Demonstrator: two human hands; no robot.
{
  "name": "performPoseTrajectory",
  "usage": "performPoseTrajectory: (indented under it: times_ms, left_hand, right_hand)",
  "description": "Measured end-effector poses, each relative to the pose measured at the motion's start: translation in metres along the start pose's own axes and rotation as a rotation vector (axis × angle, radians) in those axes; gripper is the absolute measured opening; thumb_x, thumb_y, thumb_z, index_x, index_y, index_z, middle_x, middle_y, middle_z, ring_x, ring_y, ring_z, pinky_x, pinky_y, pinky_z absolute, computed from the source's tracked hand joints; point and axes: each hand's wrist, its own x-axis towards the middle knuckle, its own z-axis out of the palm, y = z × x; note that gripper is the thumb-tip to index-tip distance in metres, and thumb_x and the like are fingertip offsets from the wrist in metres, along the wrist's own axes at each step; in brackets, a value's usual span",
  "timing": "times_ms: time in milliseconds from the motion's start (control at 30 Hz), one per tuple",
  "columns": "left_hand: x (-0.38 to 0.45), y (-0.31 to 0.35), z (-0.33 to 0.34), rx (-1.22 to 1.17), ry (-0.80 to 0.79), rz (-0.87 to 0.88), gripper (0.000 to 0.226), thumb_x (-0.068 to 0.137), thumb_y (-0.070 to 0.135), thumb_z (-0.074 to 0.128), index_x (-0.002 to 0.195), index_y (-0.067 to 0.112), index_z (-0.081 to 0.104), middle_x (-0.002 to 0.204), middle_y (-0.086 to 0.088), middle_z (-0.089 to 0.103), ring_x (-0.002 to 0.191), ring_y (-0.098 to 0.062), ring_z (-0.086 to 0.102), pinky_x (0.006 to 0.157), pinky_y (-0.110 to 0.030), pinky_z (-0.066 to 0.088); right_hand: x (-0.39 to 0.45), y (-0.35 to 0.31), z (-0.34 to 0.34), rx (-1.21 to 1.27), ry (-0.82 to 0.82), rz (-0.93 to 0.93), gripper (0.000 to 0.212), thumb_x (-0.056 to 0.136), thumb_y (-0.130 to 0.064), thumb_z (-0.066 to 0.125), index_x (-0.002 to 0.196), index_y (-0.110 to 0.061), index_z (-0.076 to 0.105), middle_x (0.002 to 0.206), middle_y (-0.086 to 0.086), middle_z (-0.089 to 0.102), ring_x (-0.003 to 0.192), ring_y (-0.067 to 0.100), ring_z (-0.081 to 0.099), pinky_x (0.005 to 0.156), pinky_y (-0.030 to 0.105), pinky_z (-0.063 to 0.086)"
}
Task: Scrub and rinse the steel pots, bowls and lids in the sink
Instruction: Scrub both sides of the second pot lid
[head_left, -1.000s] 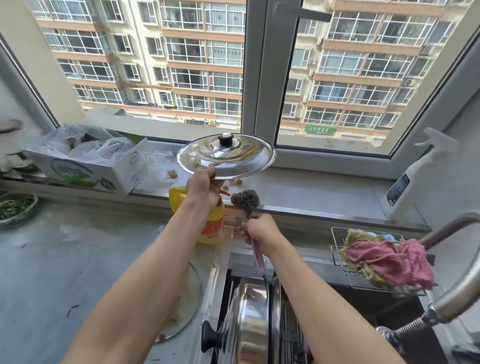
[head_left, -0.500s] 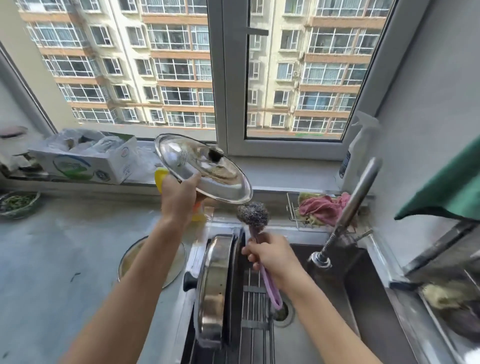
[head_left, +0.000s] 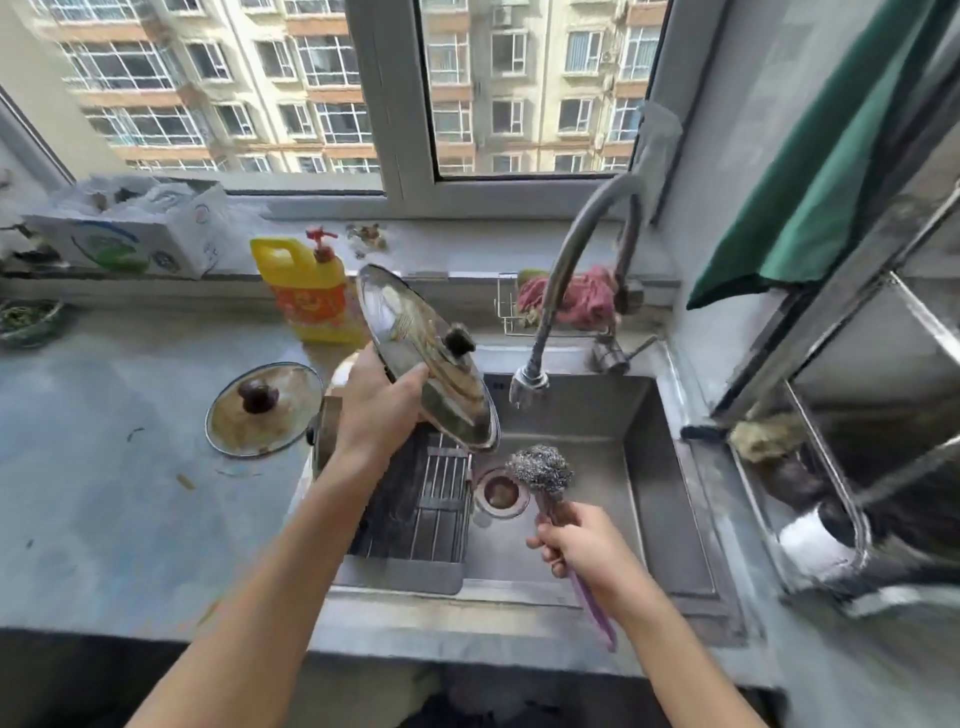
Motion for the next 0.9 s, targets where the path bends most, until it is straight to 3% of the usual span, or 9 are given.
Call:
performPoseTrajectory:
  times_ms: [133,267,367,500,567,633,700,767,900]
  left_hand:
    - [-0.041,-0.020,0.032,-0.047,-0.064,-0.096,0.025,0.088,0.016,0.065,0.112,0.021,0.069,0.104,0.006,0.075,0.099,-0.011,0.071,0.092,-0.044,0.058]
    - [-0.074,-0.046,0.061,-0.114,-0.081,-0.226,0.023,0.088,0.019,0.064,0.109,0.024,0.069,0.101,0.002,0.076,0.096,-0.018,0.074,0.085,-0.049,0.061]
    - [-0.098,-0.063,0.079,-0.241,-0.123,-0.351,0.014,0.100,0.015,0.058,0.108,0.022,0.067,0.097,-0.001,0.077,0.088,-0.020,0.076,0.071,-0.040,0.063]
    - [-0.111,-0.083,0.103,-0.429,-0.116,-0.533,0.024,0.106,0.030,0.051,0.114,0.014,0.066,0.101,-0.008,0.078,0.088,-0.021,0.076,0.073,-0.038,0.062]
    - [-0.110,-0.088,0.116,-0.539,-0.051,-0.636,0.034,0.108,0.035,0.042,0.116,0.010,0.064,0.101,-0.011,0.077,0.086,-0.019,0.076,0.071,-0.036,0.061]
    - [-0.105,-0.091,0.130,-0.653,-0.020,-0.721,0.046,0.108,0.043,0.035,0.126,0.009,0.061,0.114,-0.016,0.073,0.100,-0.025,0.073,0.087,-0.044,0.059]
    - [-0.098,-0.090,0.139,-0.734,0.023,-0.765,0.053,0.106,0.051,0.035,0.131,0.010,0.059,0.118,-0.017,0.070,0.106,-0.029,0.069,0.095,-0.048,0.054]
    - [-0.092,-0.092,0.150,-0.748,0.072,-0.809,0.053,0.105,0.053,0.038,0.134,0.012,0.058,0.118,-0.015,0.069,0.103,-0.028,0.068,0.090,-0.045,0.054]
    - [-0.078,-0.100,0.158,-0.773,0.072,-0.814,0.059,0.103,0.057,0.038,0.132,0.010,0.060,0.122,-0.012,0.070,0.106,-0.026,0.069,0.085,-0.043,0.057]
  right_hand:
    - [-0.001,0.037,-0.032,0.017,0.108,0.049,0.021,0.092,0.008,0.046,0.082,-0.005,0.059,0.072,0.013,0.065,0.049,0.011,0.049,0.043,0.022,0.036]
    - [-0.001,0.060,-0.056,-0.137,0.299,0.027,0.019,0.094,-0.004,0.048,0.083,-0.015,0.058,0.081,0.011,0.070,0.049,0.013,0.060,0.047,0.026,0.048]
    - [-0.006,0.068,-0.069,-0.241,0.324,0.015,0.011,0.098,-0.009,0.048,0.097,-0.018,0.055,0.089,0.007,0.068,0.048,0.012,0.065,0.043,0.023,0.048]
    - [-0.006,0.070,-0.081,-0.500,0.336,-0.087,0.014,0.097,-0.017,0.051,0.110,-0.012,0.054,0.098,0.002,0.063,0.089,0.028,0.065,0.065,0.030,0.044]
    - [-0.009,0.069,-0.084,-0.529,0.339,-0.176,0.019,0.099,-0.023,0.050,0.112,-0.010,0.057,0.101,0.008,0.064,0.096,0.032,0.061,0.069,0.032,0.040]
    - [-0.014,0.067,-0.084,-0.544,0.317,-0.276,0.029,0.100,-0.025,0.045,0.123,-0.015,0.059,0.104,0.010,0.065,0.098,0.030,0.060,0.077,0.034,0.044]
    - [-0.019,0.071,-0.076,-0.644,0.258,-0.412,0.040,0.101,-0.025,0.040,0.138,-0.031,0.052,0.096,0.008,0.063,0.092,0.027,0.059,0.077,0.037,0.046]
    - [-0.024,0.076,-0.069,-0.727,0.179,-0.470,0.047,0.102,-0.026,0.036,0.145,-0.044,0.039,0.091,0.007,0.063,0.083,0.027,0.058,0.072,0.041,0.048]
    - [-0.002,0.071,-0.092,-0.838,0.223,-0.403,0.046,0.103,-0.026,0.036,0.142,-0.050,0.034,0.073,0.000,0.059,0.062,0.026,0.055,0.053,0.041,0.045]
